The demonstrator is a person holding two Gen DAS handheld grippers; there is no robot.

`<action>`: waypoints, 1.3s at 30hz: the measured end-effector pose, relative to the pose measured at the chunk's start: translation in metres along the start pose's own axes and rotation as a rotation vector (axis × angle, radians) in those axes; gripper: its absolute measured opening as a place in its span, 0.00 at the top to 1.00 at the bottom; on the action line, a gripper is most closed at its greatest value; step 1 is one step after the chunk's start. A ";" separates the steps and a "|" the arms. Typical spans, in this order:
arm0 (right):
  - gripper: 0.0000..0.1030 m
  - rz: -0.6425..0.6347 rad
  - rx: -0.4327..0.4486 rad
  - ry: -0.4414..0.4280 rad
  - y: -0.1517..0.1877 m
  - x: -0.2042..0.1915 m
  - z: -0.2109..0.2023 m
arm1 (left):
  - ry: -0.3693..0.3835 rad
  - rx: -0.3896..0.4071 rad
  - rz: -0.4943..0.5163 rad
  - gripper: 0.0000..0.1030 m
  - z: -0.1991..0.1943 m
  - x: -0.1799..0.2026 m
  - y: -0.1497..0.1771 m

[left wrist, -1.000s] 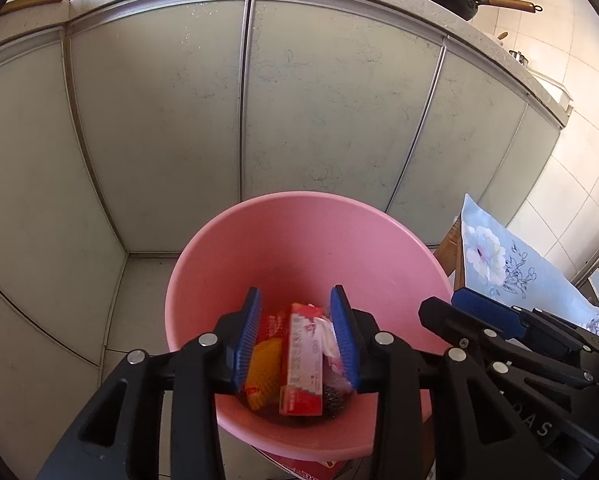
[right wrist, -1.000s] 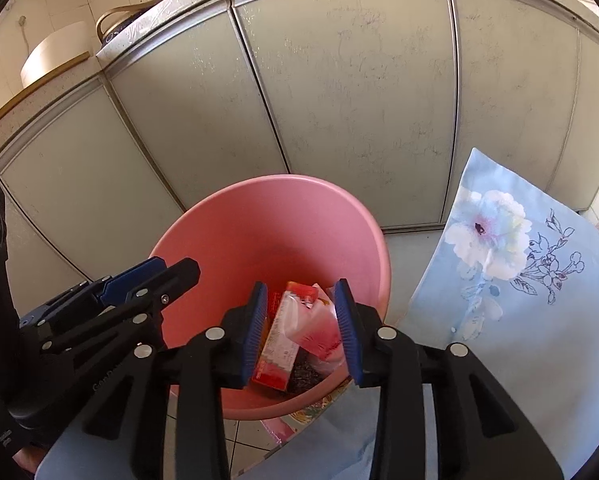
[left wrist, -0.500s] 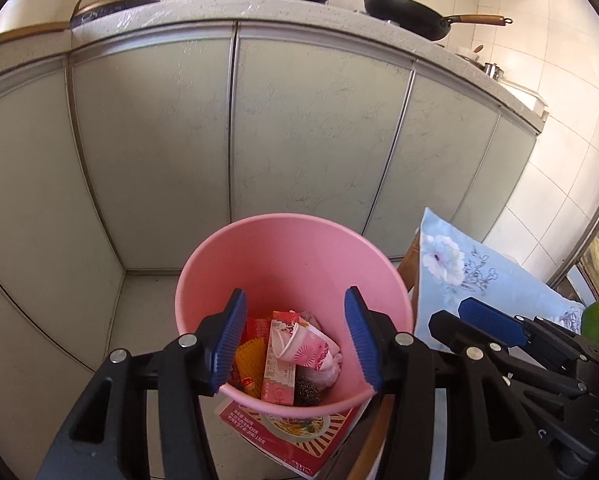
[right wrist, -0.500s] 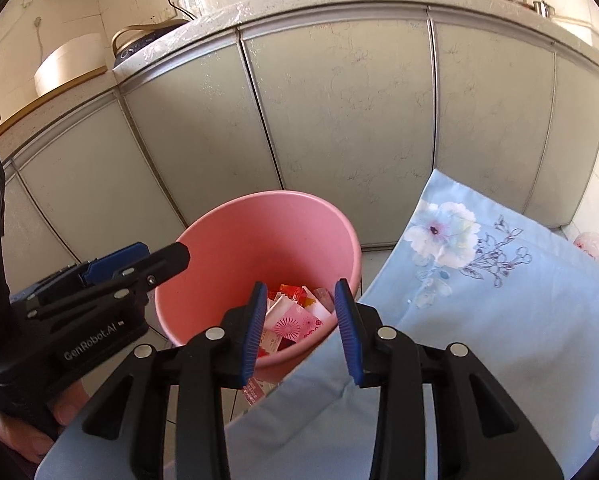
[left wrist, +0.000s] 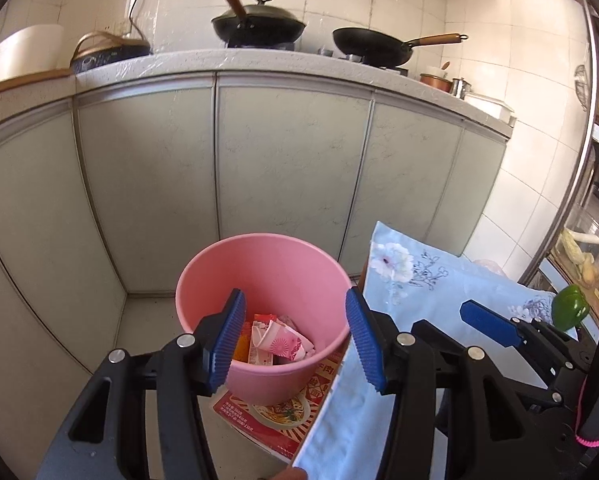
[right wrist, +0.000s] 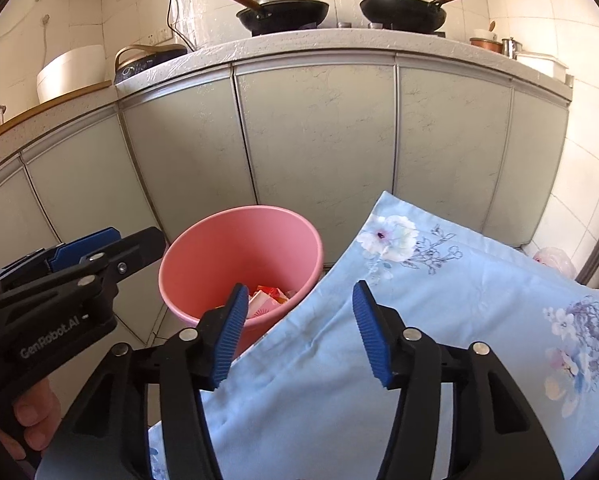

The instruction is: Collect trash

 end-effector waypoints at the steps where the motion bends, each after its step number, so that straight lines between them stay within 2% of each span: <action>1: 0.45 -0.007 0.002 0.019 0.001 0.000 -0.005 | 0.005 0.004 0.006 0.50 -0.004 0.003 0.002; 4: 0.45 -0.022 0.007 0.050 0.005 -0.002 -0.017 | 0.022 0.014 0.013 0.50 -0.016 0.009 0.007; 13: 0.45 -0.030 0.034 0.136 0.013 -0.001 -0.049 | 0.003 0.039 0.043 0.54 -0.036 0.019 0.018; 24: 0.45 0.001 0.025 0.153 0.025 0.004 -0.063 | 0.009 0.040 0.064 0.57 -0.049 0.026 0.026; 39: 0.45 0.009 0.044 0.173 0.021 0.003 -0.077 | 0.022 0.056 0.078 0.58 -0.061 0.028 0.025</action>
Point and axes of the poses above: each gripper's, at about its wrist camera, not at the fingertips, and z roughly the way its jaws point, x to its right, y to its underside, the point moved 5 cm from there along z, roughly the way its jaws point, and after that the axes turned 15 degrees about -z, right-handed, at the moved point
